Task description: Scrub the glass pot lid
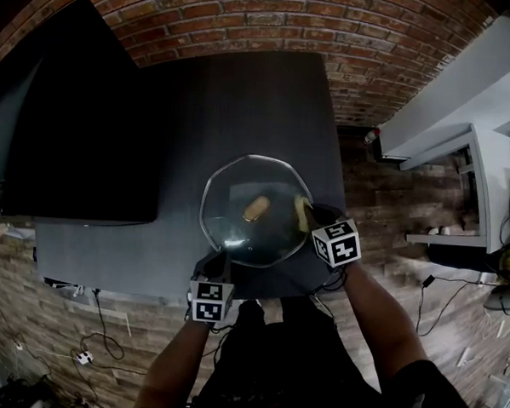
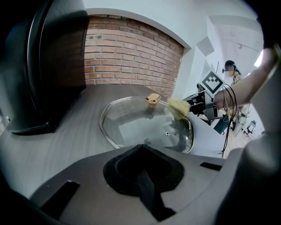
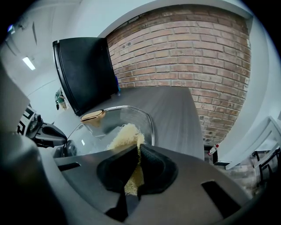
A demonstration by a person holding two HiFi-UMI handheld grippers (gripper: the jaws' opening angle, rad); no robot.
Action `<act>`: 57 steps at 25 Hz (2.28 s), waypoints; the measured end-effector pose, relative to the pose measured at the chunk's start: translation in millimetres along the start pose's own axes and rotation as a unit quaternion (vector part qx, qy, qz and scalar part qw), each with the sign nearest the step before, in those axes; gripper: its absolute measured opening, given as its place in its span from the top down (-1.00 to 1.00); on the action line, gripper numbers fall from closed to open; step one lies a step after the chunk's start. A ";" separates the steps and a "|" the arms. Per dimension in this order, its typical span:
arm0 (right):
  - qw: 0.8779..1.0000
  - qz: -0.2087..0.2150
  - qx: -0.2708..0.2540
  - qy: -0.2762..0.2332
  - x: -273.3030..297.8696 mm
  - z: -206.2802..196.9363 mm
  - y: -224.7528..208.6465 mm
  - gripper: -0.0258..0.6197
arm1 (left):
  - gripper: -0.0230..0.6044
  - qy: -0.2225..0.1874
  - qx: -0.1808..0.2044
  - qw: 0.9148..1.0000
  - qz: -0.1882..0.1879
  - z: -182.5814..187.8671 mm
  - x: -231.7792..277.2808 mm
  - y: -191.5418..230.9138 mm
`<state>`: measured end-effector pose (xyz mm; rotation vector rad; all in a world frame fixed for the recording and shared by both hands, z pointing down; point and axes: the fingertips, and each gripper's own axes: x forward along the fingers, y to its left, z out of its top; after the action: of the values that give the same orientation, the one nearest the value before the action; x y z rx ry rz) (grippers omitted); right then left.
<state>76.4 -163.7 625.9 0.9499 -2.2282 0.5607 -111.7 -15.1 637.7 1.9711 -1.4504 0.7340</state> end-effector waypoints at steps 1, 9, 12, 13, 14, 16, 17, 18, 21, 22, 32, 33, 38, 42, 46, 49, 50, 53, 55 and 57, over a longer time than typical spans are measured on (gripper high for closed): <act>1.000 -0.001 0.001 0.000 0.2 0.0 -2.5 0.84 | 0.82 0.000 -0.001 1.000 0.000 0.1 -0.1 -0.1; 1.000 -0.013 0.018 0.000 1.9 -1.5 -20.3 0.84 | 0.82 -0.002 -0.009 1.000 0.002 0.8 1.0 0.7; 1.000 -0.014 0.018 0.000 2.3 -2.2 -21.8 0.84 | 0.82 -0.002 -0.011 1.000 0.002 0.2 1.5 0.4; 1.000 -0.013 0.020 -0.001 2.6 -2.3 -22.1 0.84 | 0.82 -0.002 -0.012 1.000 0.002 -0.1 1.6 0.6; 1.000 -0.013 0.022 -0.002 2.8 -2.3 -22.2 0.84 | 0.82 -0.002 -0.013 1.000 0.002 -0.2 1.7 0.6; 1.000 -0.013 0.027 -0.001 3.3 -2.6 -22.4 0.84 | 0.82 -0.002 -0.016 1.000 0.001 -0.3 1.9 0.6; 1.000 -0.013 0.029 0.000 3.5 -2.8 -22.7 0.84 | 0.82 -0.002 -0.017 1.000 0.002 -0.4 2.1 0.7; 0.999 -0.014 0.030 0.004 3.7 -3.0 -23.0 0.84 | 0.82 -0.001 -0.019 1.000 0.002 -0.5 2.4 0.7; 0.999 -0.019 0.025 0.016 3.2 -2.4 -22.9 0.84 | 0.82 0.003 -0.025 1.000 0.003 -1.6 3.2 -0.1; 0.999 -0.019 0.022 0.016 2.4 -0.3 -21.7 0.84 | 0.82 0.005 -0.029 1.000 0.003 -1.9 3.4 -0.5; 0.997 0.026 -0.058 -0.052 3.6 87.9 26.0 0.84 | 0.82 0.014 -0.051 0.999 0.006 -1.4 2.4 -2.7; 0.995 0.035 -0.065 -0.060 5.3 99.5 33.6 0.84 | 0.82 0.014 -0.053 0.998 0.007 -1.4 2.1 -2.7; 0.986 0.100 -0.117 -0.071 22.4 145.0 86.9 0.84 | 0.82 0.012 -0.062 0.998 0.009 -0.5 2.1 -2.8; 0.972 0.144 -0.183 -0.041 44.7 152.0 134.3 0.84 | 0.82 0.010 -0.063 0.998 0.009 0.5 2.4 -3.1; 0.956 0.176 -0.236 -0.007 61.5 142.3 172.5 0.84 | 0.82 0.004 -0.069 0.998 0.011 1.3 2.1 -2.4; 0.943 0.185 -0.276 0.021 72.8 130.3 186.7 0.84 | 0.82 0.001 -0.073 0.997 0.012 1.9 2.6 -2.8; 0.937 0.188 -0.291 0.032 76.0 126.5 189.6 0.84 | 0.82 0.000 -0.073 0.997 0.013 2.5 2.8 -3.1; 0.917 0.202 -0.338 0.066 85.9 114.3 198.4 0.84 | 0.82 -0.003 -0.076 0.997 0.016 2.5 3.6 -2.7; 0.902 0.206 -0.369 0.090 92.4 104.6 202.6 0.84 | 0.82 -0.005 -0.081 0.997 0.018 0.4 3.6 -2.3; 0.887 0.201 -0.400 0.111 99.1 98.2 203.2 0.84 | 0.82 -0.008 -0.087 0.996 0.022 0.0 3.3 -1.5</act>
<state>-167.4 -137.8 600.1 -0.0041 -2.1346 -0.1105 -109.4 -16.8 639.9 1.8227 -1.5174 0.5898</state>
